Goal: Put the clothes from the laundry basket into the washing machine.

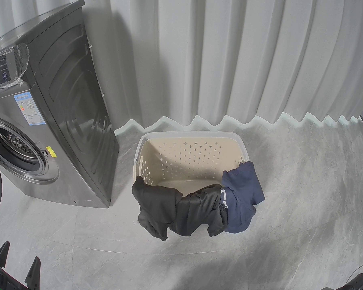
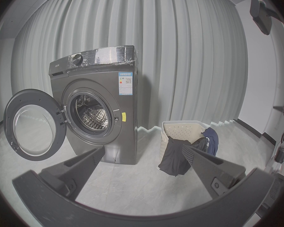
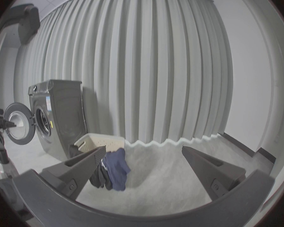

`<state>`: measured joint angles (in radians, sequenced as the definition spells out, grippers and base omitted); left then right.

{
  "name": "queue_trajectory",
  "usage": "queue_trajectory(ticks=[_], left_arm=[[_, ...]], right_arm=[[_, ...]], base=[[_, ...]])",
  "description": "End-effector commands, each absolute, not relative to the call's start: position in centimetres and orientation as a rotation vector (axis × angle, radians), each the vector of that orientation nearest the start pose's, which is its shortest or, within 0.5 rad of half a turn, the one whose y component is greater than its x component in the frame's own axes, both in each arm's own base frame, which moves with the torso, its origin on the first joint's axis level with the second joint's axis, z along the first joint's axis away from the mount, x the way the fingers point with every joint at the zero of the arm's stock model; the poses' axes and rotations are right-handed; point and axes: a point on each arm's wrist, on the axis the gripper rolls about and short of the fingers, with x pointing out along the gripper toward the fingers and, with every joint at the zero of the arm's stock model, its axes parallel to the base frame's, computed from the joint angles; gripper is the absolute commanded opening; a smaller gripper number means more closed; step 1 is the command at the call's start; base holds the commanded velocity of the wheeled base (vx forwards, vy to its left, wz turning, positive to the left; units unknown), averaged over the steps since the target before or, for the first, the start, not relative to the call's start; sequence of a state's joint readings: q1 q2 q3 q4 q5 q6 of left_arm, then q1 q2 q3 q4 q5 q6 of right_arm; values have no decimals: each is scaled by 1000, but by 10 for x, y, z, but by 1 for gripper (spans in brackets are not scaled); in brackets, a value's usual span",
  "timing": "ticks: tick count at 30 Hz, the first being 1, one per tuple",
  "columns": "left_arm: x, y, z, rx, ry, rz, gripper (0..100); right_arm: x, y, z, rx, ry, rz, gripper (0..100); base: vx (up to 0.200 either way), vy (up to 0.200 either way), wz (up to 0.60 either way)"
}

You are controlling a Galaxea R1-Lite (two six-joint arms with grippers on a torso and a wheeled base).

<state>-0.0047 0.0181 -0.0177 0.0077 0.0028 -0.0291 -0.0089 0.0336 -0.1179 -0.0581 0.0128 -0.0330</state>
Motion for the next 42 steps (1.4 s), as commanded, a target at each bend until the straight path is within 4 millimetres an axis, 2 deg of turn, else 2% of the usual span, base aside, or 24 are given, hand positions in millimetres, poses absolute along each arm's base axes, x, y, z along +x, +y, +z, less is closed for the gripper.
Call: queue_trajectory(ticks=[1, 2, 3, 4, 5, 7, 9, 11, 12, 15, 20, 31, 37, 39, 40, 42], left_arm=[[-23, 0, 75, -31, 6, -1, 100], [-23, 0, 75, -29, 6, -3, 100], [-23, 0, 75, -29, 6, -3, 100], [-23, 0, 75, -31, 6, -1, 100], [-23, 0, 75, -32, 6, -1, 100], [-23, 0, 75, -35, 6, -1, 100], [-23, 0, 75, -35, 6, -1, 100], [-23, 0, 75, -35, 6, -1, 100], [-23, 0, 75, -35, 6, -1, 100], [-23, 0, 75, -35, 6, -1, 100], [-23, 0, 75, -34, 6, -1, 100], [-23, 0, 75, -34, 6, -3, 100], [-23, 0, 75, -37, 6, -1, 100], [-23, 0, 75, -37, 6, -1, 100], [-23, 0, 75, -37, 6, -1, 100], [-23, 0, 75, -35, 6, -1, 100]], right_arm=[[-4, 1, 156, -15, 2, 80, 100], [9, 2, 150, 9, 103, 130, 100], [9, 2, 150, 9, 103, 130, 100], [28, 5, 145, 113, 247, 186, 100], [30, 5, 146, 119, 254, 188, 100], [59, 8, 147, 192, 389, 193, 100], [79, 11, 143, 186, 458, 191, 100], [86, 12, 141, 181, 477, 191, 100], [101, 15, 137, 162, 512, 207, 100], [127, 22, 131, 146, 562, 232, 100], [161, 28, 118, 138, 614, 226, 100], [196, 40, 86, 113, 707, 233, 100], [221, 49, 73, 109, 705, 249, 100], [222, 49, 72, 108, 702, 250, 100], [232, 58, 63, 103, 692, 276, 100], [238, 64, 57, 98, 674, 292, 100]], base=[[0, 0, 0], [0, 0, 0], [0, 0, 0], [0, 0, 0], [0, 0, 0], [0, 0, 0], [0, 0, 0], [0, 0, 0], [0, 0, 0], [0, 0, 0], [0, 0, 0], [0, 0, 0], [0, 0, 0], [0, 0, 0], [0, 0, 0], [0, 0, 0]])
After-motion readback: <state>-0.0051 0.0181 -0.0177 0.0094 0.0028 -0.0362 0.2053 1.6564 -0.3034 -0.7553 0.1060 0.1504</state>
